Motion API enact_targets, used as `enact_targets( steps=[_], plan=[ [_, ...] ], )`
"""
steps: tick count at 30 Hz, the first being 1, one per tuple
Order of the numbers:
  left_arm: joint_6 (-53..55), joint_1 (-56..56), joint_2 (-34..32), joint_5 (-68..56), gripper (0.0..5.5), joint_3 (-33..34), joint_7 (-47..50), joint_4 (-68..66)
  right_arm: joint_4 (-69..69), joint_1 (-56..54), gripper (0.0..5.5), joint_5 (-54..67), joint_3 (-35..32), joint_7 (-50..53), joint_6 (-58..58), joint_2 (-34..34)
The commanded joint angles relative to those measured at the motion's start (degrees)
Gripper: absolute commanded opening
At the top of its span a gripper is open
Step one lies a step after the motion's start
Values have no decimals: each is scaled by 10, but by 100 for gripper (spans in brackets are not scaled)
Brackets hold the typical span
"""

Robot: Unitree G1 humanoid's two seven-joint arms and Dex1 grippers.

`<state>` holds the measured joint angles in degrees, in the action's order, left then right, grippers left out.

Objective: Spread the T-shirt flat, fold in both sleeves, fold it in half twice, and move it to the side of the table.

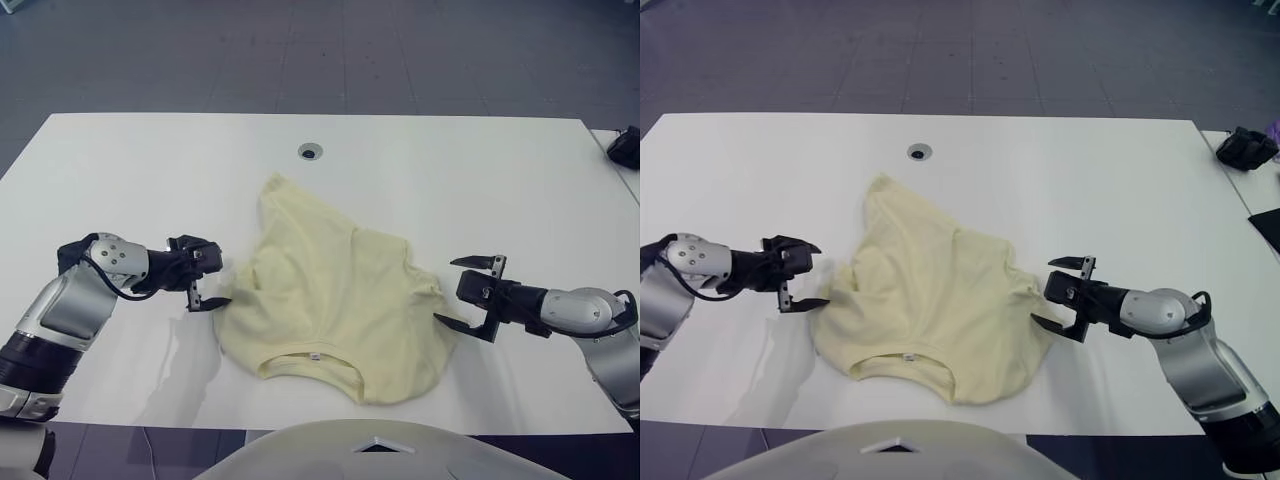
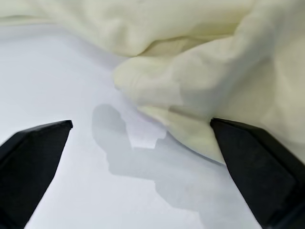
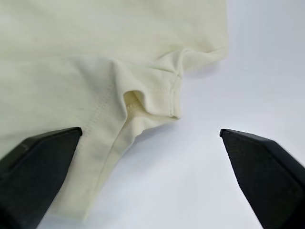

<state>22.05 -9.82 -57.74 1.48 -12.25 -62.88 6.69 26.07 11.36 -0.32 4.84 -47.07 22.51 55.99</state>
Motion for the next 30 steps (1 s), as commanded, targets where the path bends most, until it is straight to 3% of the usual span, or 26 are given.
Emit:
enact_targets(
  steps=[1, 8, 12, 17, 20, 25, 30],
  plan=[
    [31, 23, -19, 8, 540, 20, 13, 15, -10, 60, 539, -26, 2, -6, 29, 26],
    [89, 78, -24, -3, 540, 51, 34, 88, 51, 139, 539, -11, -38, -37, 67, 79],
    [106, 73, -16, -6, 540, 41, 36, 109, 108, 156, 539, 30, -85, -52, 95, 77],
    [104, 45, -13, -9, 540, 35, 33, 106, 171, 108, 539, 139, -123, -86, 143, 49],
    [97, 13, -15, -12, 540, 40, 31, 98, 152, 14, 539, 191, -136, -80, 166, 30],
    [105, -50, 0, -31, 540, 36, 24, 135, -83, -247, 539, 110, -39, -3, 121, -43],
    [120, -71, 60, -36, 540, -45, 24, 193, -302, -355, 539, 29, 58, -3, 9, -111]
  ],
)
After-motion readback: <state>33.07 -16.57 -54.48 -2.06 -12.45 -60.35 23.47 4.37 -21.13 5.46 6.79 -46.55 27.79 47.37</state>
